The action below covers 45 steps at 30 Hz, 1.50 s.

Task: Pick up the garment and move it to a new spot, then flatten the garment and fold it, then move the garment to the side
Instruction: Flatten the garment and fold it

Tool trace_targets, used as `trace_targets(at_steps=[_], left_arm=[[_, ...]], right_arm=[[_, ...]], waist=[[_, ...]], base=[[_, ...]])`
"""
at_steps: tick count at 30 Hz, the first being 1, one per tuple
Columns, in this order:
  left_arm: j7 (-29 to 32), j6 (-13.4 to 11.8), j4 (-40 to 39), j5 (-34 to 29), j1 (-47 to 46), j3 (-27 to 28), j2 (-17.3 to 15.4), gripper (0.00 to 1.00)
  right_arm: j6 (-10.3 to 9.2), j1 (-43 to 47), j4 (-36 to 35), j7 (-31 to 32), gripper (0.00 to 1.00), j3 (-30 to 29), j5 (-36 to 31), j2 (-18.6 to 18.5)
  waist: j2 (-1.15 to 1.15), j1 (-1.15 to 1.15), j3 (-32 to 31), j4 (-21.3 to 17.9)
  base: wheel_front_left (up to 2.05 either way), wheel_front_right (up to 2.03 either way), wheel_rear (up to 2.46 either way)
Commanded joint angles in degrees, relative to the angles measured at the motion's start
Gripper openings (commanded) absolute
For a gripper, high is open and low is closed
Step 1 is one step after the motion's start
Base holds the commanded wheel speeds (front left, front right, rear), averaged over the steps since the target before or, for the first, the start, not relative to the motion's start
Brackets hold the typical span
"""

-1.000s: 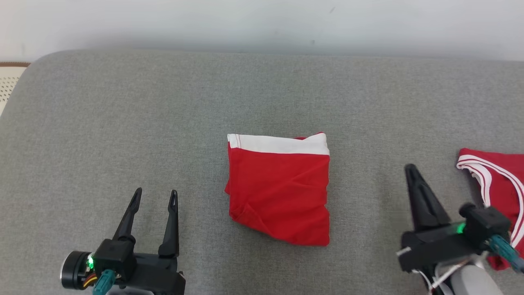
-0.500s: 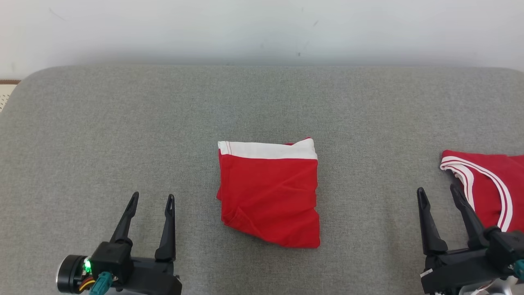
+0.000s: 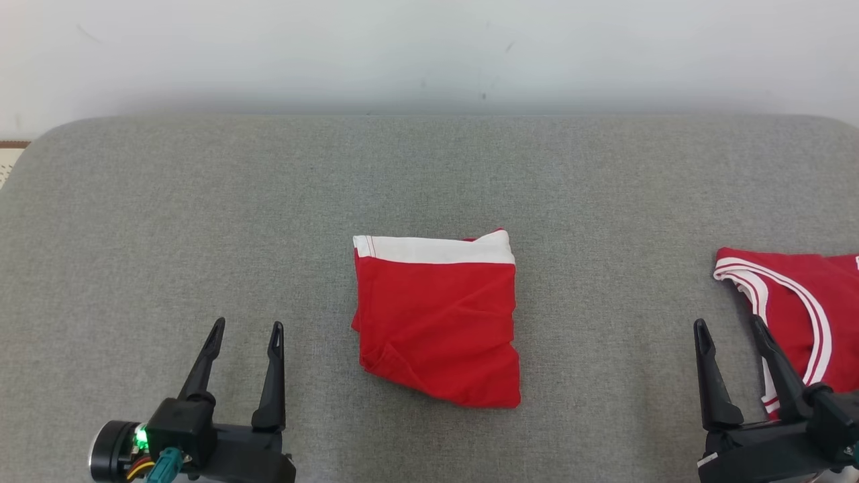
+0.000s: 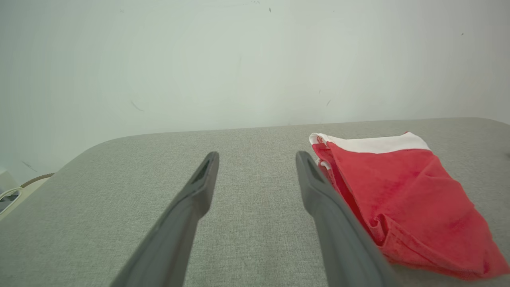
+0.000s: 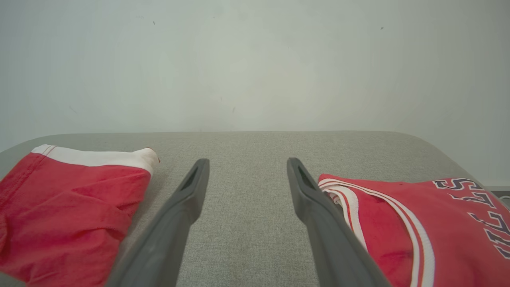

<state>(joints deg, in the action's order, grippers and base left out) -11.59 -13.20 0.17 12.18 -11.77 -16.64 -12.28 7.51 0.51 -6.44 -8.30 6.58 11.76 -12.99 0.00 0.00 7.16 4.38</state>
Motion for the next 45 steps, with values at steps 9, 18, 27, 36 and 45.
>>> trace_targets(at_steps=[9,18,27,36,45], left_arm=[[-0.3,-0.2,-0.5,0.7,-0.3,-0.5,0.0,1.00],[-1.2,-0.1,0.6,1.3,-1.1,-1.5,1.3,1.00],[-2.2,0.2,2.1,1.3,-1.8,-2.1,2.4,1.00],[-2.8,0.0,2.6,1.4,-2.1,-2.3,2.5,1.00],[-3.1,0.0,3.0,1.6,-2.4,-2.3,2.5,1.00]], right_arm=[[-0.05,-2.3,0.9,1.0,0.00,4.4,1.4,-2.1],[-0.05,-9.8,7.3,0.4,0.00,20.7,5.7,-4.9],[-0.05,-20.5,21.1,-1.6,0.00,37.3,10.8,-4.0],[-0.05,-30.3,35.7,-4.9,0.00,47.3,16.6,-1.2],[-0.05,-34.4,38.2,-6.1,0.00,59.4,24.2,-0.5]], waist=[[0.00,0.00,1.2,2.0],[0.00,0.00,2.3,5.7],[0.00,0.00,3.3,9.3],[0.00,0.00,4.0,10.3],[0.00,0.00,4.2,9.7]], base=[[0.00,0.00,0.00],[0.00,0.00,0.00],[0.00,0.00,0.00],[0.00,0.00,0.00],[0.00,0.00,0.00]])
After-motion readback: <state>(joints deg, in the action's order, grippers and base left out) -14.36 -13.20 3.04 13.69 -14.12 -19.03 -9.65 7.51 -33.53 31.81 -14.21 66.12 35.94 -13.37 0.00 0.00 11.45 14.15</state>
